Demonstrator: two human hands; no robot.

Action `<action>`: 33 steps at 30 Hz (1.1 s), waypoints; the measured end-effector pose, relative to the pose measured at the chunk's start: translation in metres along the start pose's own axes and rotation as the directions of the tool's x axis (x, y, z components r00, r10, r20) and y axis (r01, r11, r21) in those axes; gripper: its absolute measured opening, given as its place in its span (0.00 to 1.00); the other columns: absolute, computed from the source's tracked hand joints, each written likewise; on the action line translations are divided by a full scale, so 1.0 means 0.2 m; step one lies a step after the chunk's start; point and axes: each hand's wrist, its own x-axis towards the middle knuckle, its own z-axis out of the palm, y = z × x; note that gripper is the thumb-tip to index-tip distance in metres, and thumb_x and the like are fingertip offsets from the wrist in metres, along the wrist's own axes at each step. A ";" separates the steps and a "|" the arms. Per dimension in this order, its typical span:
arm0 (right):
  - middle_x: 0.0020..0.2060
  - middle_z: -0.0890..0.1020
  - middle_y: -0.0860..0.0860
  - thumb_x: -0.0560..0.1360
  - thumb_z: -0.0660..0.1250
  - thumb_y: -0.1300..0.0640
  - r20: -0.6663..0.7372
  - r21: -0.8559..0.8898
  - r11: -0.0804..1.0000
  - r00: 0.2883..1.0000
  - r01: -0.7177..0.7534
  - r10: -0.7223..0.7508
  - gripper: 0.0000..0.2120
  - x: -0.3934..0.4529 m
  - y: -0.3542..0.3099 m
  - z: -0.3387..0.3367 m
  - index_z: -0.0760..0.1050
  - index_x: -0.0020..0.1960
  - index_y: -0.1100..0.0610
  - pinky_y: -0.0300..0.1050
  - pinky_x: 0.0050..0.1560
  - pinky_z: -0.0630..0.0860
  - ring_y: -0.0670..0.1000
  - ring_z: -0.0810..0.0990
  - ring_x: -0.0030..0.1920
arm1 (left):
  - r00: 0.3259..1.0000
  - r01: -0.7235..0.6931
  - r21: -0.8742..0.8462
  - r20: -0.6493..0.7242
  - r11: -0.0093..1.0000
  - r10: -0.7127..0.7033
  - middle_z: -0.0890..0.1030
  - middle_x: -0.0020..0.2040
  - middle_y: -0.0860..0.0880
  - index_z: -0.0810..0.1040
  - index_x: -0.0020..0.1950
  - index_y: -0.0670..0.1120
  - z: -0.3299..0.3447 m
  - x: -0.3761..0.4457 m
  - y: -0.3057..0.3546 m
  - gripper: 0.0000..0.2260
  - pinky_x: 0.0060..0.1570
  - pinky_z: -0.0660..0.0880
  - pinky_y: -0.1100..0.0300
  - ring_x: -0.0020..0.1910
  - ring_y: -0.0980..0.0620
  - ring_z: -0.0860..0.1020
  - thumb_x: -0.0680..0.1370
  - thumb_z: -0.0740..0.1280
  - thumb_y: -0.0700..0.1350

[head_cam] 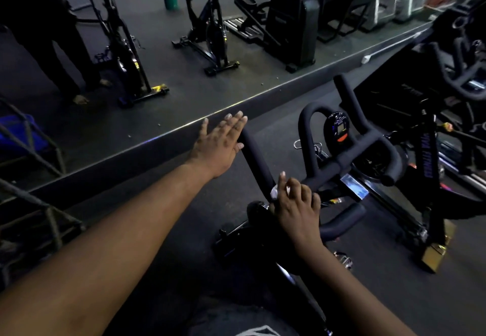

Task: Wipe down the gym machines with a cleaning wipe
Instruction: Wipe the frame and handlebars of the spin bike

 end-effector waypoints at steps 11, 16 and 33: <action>0.70 0.77 0.48 0.79 0.70 0.57 -0.179 0.490 0.831 0.964 0.262 -0.198 0.22 0.49 -0.11 -0.08 0.75 0.72 0.51 0.46 0.55 0.81 0.48 0.80 0.64 | 0.998 0.043 -0.065 0.058 0.997 -0.039 0.42 0.83 0.56 0.42 0.83 0.53 -0.07 0.00 0.02 0.29 0.78 0.42 0.37 0.82 0.55 0.44 0.86 0.53 0.52; 0.79 0.64 0.53 0.80 0.61 0.61 -0.052 0.569 0.767 0.944 0.297 -0.327 0.27 0.45 -0.10 0.04 0.65 0.79 0.55 0.51 0.67 0.75 0.53 0.65 0.78 | 0.994 0.047 -0.094 0.099 0.994 -0.038 0.40 0.83 0.57 0.41 0.83 0.54 -0.08 0.00 0.01 0.30 0.77 0.42 0.34 0.82 0.55 0.43 0.86 0.54 0.51; 0.81 0.52 0.59 0.75 0.58 0.75 0.051 0.488 0.777 0.875 0.398 -0.481 0.36 0.42 -0.06 0.01 0.58 0.81 0.60 0.56 0.67 0.75 0.58 0.52 0.81 | 0.991 0.103 -0.282 0.111 0.954 -0.074 0.53 0.82 0.60 0.54 0.83 0.57 -0.15 0.03 0.00 0.27 0.76 0.40 0.32 0.82 0.57 0.49 0.84 0.56 0.43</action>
